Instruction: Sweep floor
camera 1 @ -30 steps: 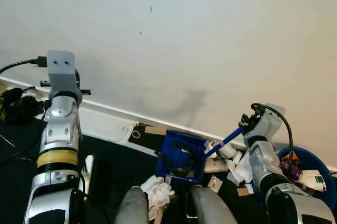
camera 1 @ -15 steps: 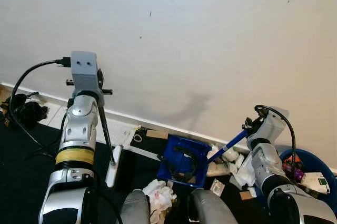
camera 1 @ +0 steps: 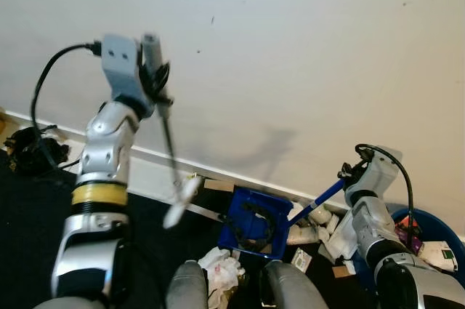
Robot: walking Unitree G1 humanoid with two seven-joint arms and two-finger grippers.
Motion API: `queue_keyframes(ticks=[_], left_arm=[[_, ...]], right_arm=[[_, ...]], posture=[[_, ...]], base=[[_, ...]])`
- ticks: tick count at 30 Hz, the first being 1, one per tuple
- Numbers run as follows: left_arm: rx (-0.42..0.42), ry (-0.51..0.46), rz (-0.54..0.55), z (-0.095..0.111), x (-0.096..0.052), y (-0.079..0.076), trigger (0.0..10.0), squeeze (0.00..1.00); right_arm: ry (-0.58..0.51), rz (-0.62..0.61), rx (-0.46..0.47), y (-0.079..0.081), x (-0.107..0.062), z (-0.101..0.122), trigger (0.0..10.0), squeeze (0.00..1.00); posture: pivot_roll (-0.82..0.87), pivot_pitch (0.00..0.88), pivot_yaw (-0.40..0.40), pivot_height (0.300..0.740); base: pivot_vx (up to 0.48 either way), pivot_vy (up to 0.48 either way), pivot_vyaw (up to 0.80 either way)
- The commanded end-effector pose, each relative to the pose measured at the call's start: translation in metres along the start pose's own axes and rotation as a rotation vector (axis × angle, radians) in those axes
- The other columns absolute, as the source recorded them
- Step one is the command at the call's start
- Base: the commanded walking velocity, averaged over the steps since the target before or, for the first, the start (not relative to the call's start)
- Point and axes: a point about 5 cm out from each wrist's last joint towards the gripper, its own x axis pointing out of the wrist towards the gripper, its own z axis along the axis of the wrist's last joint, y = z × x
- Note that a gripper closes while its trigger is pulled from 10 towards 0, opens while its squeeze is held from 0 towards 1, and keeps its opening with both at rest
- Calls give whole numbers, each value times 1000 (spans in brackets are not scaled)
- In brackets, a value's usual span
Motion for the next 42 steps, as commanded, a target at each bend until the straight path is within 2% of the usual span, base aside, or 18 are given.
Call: queue_keyframes(ticks=[1, 3, 5, 7, 8, 9, 10, 11, 14, 18, 20, 27, 34, 39, 40, 42], left_arm=[[-5, -48, -10, 8, 5, -10, 10000, 0], [17, 70, -33, -3, 6, -17, 10000, 0], [45, 237, -75, -17, 3, -20, 10000, 0], [49, 272, -91, -19, 1, -21, 10000, 0], [0, 307, -100, -20, -1, -23, 10000, 0], [0, 307, -100, -20, -1, -23, 10000, 0], [-27, 345, -159, -19, -4, -29, 10000, 0], [-10, 365, -184, -19, -6, -31, 10000, 0], [2, 381, -190, -19, -8, -33, 10000, 0], [-34, 406, -178, -17, -10, -38, 10000, 0], [-113, 438, -157, -16, -13, -43, 10000, 0], [-221, 529, -107, -18, -21, -50, 10000, 0], [-242, 647, -125, -20, -32, -52, 10000, 0], [-252, 696, -140, -19, -41, -52, 10000, 0], [-246, 761, -176, -24, -53, -53, 10000, 0], [-227, 801, -199, -31, -61, -56, 10000, 0]], right_arm=[[27, 1, -4, -3, -1, -3, 10000, 0], [31, 4, -4, -2, -1, -5, 10000, 0], [39, 2, -3, -2, -2, -7, 10000, 0], [42, 0, -2, -2, -2, -7, 10000, 0], [46, -3, -1, -2, -3, -9, 10000, 0], [46, -3, -1, -2, -3, -9, 10000, 0], [52, -6, 0, -2, -4, -10, 10000, 0], [53, -6, 0, -2, -4, -11, 10000, 0], [54, -6, 0, -2, -4, -11, 10000, 0], [54, -9, 2, -2, -3, -10, 10000, 0], [57, -5, 0, -2, -2, -9, 10000, 0], [66, 8, -5, 1, -2, -9, 10000, 0], [74, 11, -8, 1, -1, -9, 10000, 0], [76, 12, -10, 1, -1, -9, 10000, 0], [77, 12, -10, 1, -1, -8, 10000, 0], [79, 13, -11, 1, -1, -9, 10000, 0]], posture=[[132, 23, -56, 740], [129, 19, -50, 740], [132, 20, -47, 740], [133, 19, -48, 740], [133, 20, -48, 740], [133, 20, -48, 740], [137, 19, -49, 740], [140, 28, -48, 740], [140, 28, -48, 740], [146, 26, -48, 740], [149, 33, -52, 740], [151, 39, -55, 740], [151, 40, -57, 740], [154, 36, -55, 740], [154, 36, -53, 740], [154, 39, -55, 740]], base=[[0, 0, 0], [0, 0, 0], [0, 0, 0], [0, 0, 0], [0, 0, 0], [0, 0, 0], [0, 0, 0], [0, 0, 0], [0, 0, 0], [0, 0, 0], [0, 0, 0], [0, 0, 0], [0, 0, 0], [0, 0, 0], [0, 0, 0], [0, 0, 0]])
